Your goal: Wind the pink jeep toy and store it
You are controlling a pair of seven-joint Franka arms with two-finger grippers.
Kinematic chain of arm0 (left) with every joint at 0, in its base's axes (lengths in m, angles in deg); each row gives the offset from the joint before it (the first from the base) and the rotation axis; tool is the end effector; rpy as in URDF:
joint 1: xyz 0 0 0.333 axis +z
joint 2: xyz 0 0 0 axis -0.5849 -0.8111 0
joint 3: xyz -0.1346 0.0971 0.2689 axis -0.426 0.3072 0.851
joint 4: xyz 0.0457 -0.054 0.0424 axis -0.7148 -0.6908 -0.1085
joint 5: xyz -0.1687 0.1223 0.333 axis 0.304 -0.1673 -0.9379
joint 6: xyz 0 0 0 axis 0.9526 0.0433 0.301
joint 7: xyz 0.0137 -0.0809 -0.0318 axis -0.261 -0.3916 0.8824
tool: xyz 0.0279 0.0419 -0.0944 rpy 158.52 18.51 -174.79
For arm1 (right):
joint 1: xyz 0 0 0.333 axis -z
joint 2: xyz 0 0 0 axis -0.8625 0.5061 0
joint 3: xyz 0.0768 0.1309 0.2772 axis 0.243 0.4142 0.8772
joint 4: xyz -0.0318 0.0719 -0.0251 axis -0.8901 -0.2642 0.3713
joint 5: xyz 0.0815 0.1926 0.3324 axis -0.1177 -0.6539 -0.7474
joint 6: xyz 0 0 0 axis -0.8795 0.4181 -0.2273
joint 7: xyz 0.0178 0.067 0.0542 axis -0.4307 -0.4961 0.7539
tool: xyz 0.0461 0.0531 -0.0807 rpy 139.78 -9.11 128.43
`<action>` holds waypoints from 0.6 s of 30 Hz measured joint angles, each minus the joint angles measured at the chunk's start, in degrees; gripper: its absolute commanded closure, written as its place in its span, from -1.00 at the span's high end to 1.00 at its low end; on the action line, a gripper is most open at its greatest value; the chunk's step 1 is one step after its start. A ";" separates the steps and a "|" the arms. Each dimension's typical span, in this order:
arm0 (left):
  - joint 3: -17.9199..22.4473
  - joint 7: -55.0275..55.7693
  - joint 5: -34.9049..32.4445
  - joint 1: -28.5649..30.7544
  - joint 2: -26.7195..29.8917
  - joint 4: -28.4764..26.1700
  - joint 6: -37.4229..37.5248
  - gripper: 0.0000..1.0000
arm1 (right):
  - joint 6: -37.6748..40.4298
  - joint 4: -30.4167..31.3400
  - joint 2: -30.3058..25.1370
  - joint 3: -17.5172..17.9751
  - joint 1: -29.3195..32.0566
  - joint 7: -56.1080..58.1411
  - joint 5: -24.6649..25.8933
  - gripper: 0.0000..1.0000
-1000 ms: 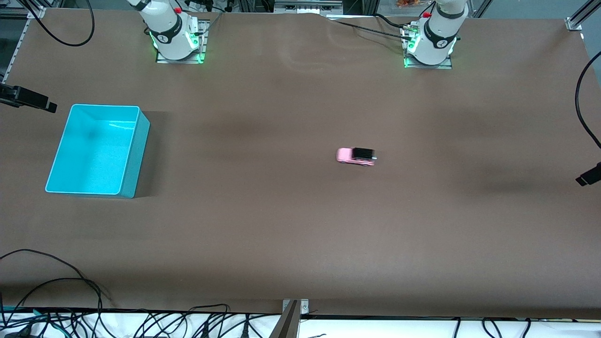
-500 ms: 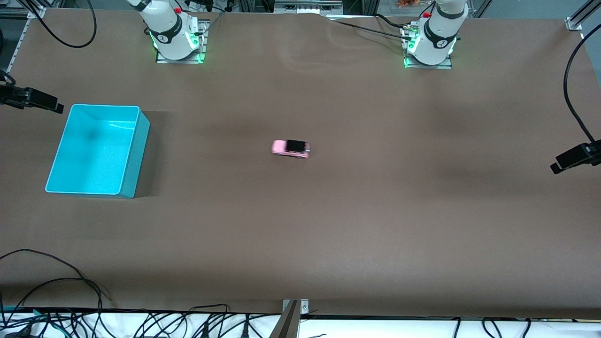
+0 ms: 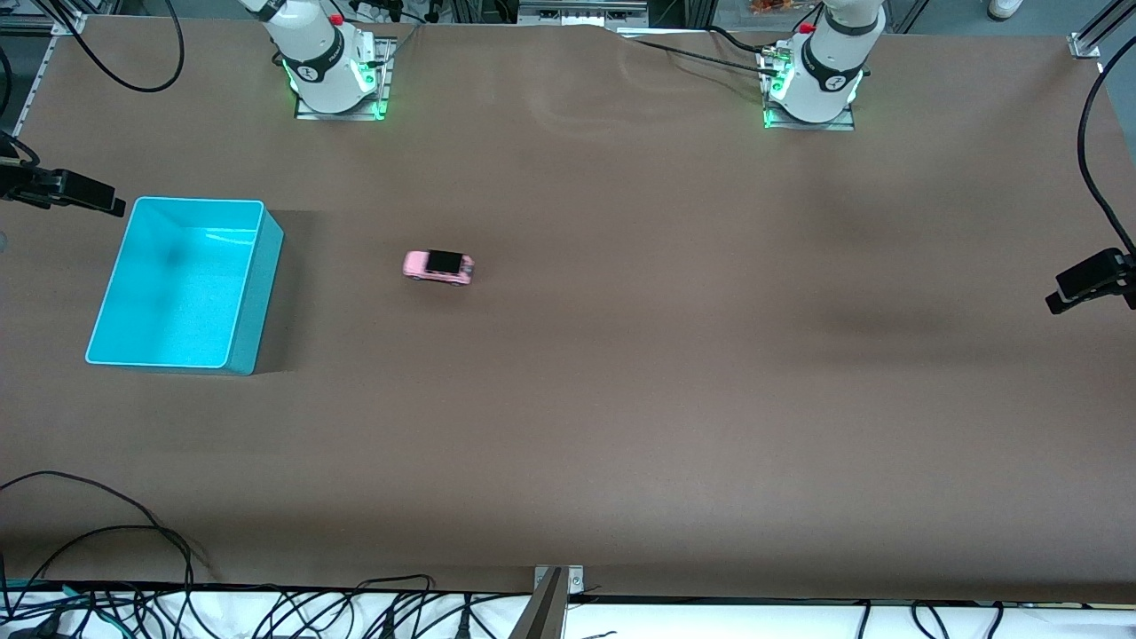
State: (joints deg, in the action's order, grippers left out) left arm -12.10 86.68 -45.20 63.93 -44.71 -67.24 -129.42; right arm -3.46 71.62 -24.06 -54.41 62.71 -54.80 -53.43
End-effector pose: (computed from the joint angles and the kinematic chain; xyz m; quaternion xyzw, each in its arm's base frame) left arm 0.6251 0.0814 0.6023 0.9979 0.0355 0.0511 0.0153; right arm 0.5582 -0.0669 0.5785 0.9941 -0.0512 -0.0953 0.0010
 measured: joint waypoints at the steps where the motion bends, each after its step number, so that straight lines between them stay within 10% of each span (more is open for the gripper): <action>1: 0.01 -0.39 0.00 0.02 0.00 0.00 0.00 1.00 | 0.00 0.00 0.00 0.00 0.00 0.00 0.00 1.00; 18: -0.13 -0.99 0.01 -0.04 0.11 0.00 -0.03 1.00 | 0.00 0.00 0.00 -0.04 0.01 0.00 0.00 1.00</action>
State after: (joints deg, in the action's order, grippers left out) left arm -12.23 85.69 -45.20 63.89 -44.61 -67.24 -129.44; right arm -3.46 71.62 -24.06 -54.45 62.73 -54.80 -53.43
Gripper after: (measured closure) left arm 0.000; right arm 0.000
